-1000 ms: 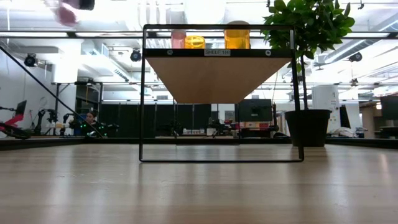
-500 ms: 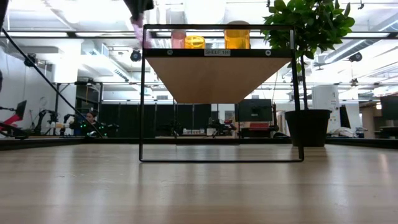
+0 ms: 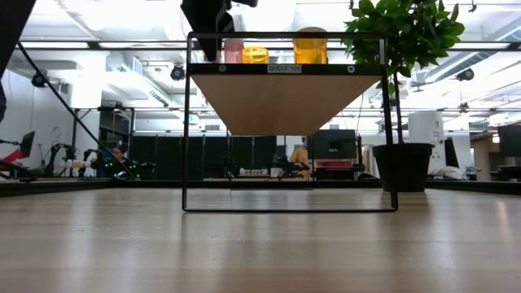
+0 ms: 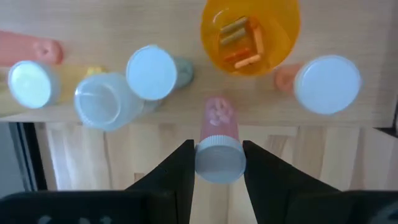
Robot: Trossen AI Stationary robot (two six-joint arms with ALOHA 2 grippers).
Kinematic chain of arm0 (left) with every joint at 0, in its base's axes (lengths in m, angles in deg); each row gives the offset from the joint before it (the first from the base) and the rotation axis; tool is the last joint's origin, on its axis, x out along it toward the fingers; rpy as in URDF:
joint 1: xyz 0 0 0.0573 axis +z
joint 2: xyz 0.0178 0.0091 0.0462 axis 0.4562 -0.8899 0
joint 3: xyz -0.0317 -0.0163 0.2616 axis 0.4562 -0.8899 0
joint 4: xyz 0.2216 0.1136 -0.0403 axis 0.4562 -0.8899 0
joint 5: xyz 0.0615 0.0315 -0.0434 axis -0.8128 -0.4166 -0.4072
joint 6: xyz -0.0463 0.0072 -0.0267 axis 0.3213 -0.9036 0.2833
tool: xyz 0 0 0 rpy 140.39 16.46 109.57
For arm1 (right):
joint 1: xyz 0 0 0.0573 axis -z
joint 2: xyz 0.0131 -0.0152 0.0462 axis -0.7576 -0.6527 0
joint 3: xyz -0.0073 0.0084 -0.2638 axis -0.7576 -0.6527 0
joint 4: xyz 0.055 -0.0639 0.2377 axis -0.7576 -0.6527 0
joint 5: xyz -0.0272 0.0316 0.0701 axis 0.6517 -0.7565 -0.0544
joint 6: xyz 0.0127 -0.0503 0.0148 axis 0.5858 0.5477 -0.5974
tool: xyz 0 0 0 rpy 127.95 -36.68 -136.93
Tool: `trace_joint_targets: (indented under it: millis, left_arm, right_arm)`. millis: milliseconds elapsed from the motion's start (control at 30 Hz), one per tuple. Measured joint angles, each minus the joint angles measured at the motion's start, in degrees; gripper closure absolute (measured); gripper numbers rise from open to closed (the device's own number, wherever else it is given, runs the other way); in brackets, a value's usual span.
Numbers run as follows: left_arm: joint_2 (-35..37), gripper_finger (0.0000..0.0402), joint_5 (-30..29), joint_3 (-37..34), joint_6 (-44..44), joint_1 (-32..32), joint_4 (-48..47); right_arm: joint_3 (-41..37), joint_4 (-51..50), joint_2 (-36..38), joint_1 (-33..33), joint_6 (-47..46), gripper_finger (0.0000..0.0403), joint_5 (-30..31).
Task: Pick and place medicine bottles onto shelf by color
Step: Put the pink bottle on the shelf, then return to Home Position
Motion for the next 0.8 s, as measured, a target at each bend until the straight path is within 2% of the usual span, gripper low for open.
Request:
trace_joint_targets:
  millis: [233,467,800]
  left_arm:
    - [-0.04,0.0297,1.31,0.03,-0.01,0.00,3.60]
    - [-0.64,0.0275,1.37,-0.32,-0.40,0.00,3.52]
    - [-0.79,0.0272,1.45,-0.35,-0.12,0.00,5.01]
  right_arm:
    - [0.00,0.00,0.00,0.00,0.00,0.0342,0.05]
    - [0.00,0.00,0.02,0.00,0.02,0.0342,0.38]
    - [0.02,-0.04,0.02,0.00,0.02,0.0342,1.37]
